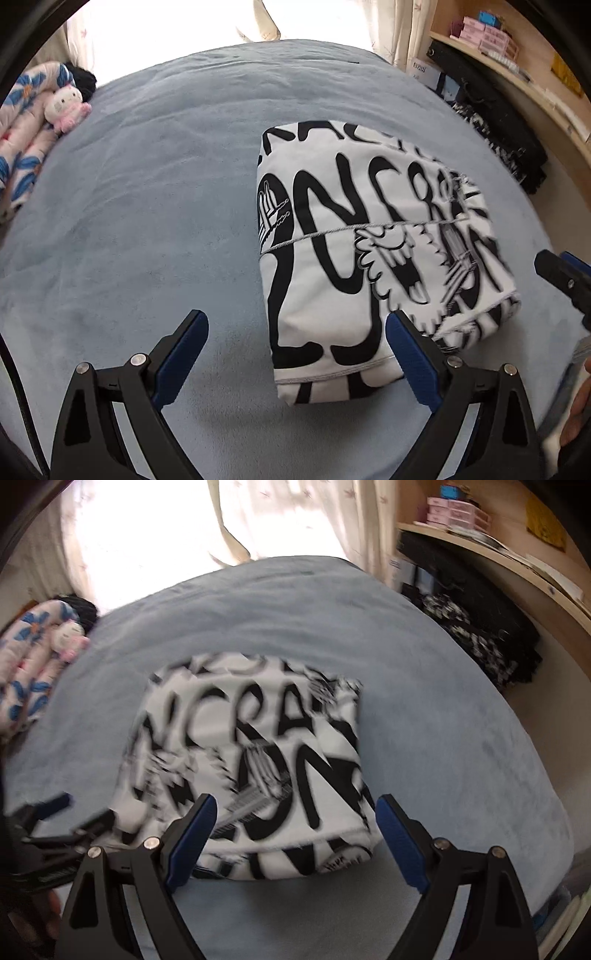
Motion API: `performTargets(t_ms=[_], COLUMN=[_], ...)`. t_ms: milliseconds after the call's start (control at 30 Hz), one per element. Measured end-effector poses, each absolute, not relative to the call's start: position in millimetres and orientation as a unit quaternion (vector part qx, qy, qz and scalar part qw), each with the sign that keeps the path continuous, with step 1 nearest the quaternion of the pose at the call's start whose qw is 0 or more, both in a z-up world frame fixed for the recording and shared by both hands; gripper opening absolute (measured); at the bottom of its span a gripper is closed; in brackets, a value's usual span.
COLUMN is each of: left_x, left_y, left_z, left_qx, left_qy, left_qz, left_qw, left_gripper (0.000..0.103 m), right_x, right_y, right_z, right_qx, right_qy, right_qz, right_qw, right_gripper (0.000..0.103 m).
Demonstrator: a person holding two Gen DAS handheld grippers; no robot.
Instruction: Fold large clothes
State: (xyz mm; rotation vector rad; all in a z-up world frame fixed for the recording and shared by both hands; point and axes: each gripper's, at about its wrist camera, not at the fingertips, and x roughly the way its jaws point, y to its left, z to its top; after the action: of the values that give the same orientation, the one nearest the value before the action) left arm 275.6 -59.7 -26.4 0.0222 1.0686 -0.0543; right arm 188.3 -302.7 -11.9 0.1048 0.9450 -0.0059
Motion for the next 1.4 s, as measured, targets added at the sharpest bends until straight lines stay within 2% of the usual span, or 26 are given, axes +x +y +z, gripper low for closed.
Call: performTargets(t_ms=[133,300,600,833,967,1400], left_x=[279,294,337,358,365,380], left_y=[-52,-40,-26,-26,-25,-37], left_z=[-9,-1,-41,-84,-100,-134], left_qx=[0.000,-0.015,-0.082,-0.129,-0.157,-0.189], left_qy=[0.508,0.516,0.559,0.589,0.593,0.590], left_qz=[-0.042,-0.050,-0.097,-0.147,-0.164,-0.189], left_qw=[0.860,0.855,0.819,0.784,0.773,0.762], left_gripper=[0.096,0.096,0.096,0.096,0.097,0.103], right_x=[204,232,277,299,304,320], right_y=[-302,-317,-365,-415,-423,-378], right_z=[9,8,-56,-122,-147,-174], right_qx=[0.033,0.027,0.081,0.189,0.251,0.251], right_qy=[0.466,0.497,0.567,0.607,0.605,0.596], right_qz=[0.010,0.042,0.095,0.127,0.180,0.256], right_qw=[0.884,0.867,0.814,0.761,0.734,0.719], right_gripper=[0.088,0.088,0.088,0.088,0.088,0.090])
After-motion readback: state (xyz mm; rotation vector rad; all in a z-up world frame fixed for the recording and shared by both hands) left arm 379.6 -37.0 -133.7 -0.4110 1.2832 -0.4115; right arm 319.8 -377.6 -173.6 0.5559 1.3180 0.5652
